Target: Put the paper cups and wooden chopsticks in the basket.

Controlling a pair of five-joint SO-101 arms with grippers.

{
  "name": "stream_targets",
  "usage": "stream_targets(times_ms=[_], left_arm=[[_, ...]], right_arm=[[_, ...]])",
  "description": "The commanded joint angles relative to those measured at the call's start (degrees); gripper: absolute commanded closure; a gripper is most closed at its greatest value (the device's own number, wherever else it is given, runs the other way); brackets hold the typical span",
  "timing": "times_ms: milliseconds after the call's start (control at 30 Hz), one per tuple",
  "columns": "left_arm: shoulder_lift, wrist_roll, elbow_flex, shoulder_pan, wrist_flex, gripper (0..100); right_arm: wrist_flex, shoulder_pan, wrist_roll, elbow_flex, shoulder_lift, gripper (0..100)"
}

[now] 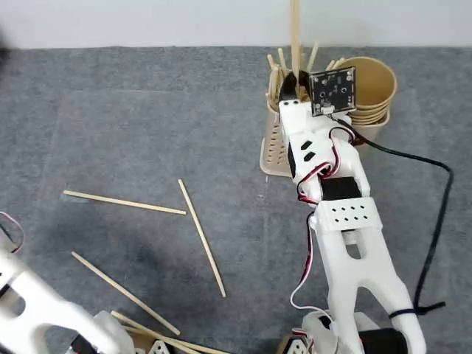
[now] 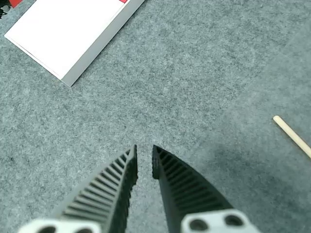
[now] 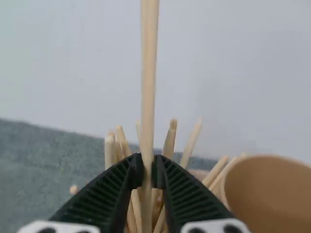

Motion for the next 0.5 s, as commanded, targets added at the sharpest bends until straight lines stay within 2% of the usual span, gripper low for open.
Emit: stream_targets(times_ms=[0, 200, 367, 467], left_arm=[[-0.7, -0.1, -0.3, 0.0, -1.1, 95], [-0.7, -0.1, -0.2, -0.1, -1.1, 95], [-0.7, -0.1, 0.0, -0.1, -1.1, 95], [-0.9, -0.1, 1.0, 0.0, -1.1, 95]], right_arm=[[7.7, -0.4, 0.3, -4.1, -2.0, 81.7], [28.2, -2.6, -4.0, -16.7, -6.5, 81.6], [48.4, -11.1, -4.0, -22.9, -7.7, 81.6], [54.6, -15.9, -4.2, -22.8, -6.5, 81.6]])
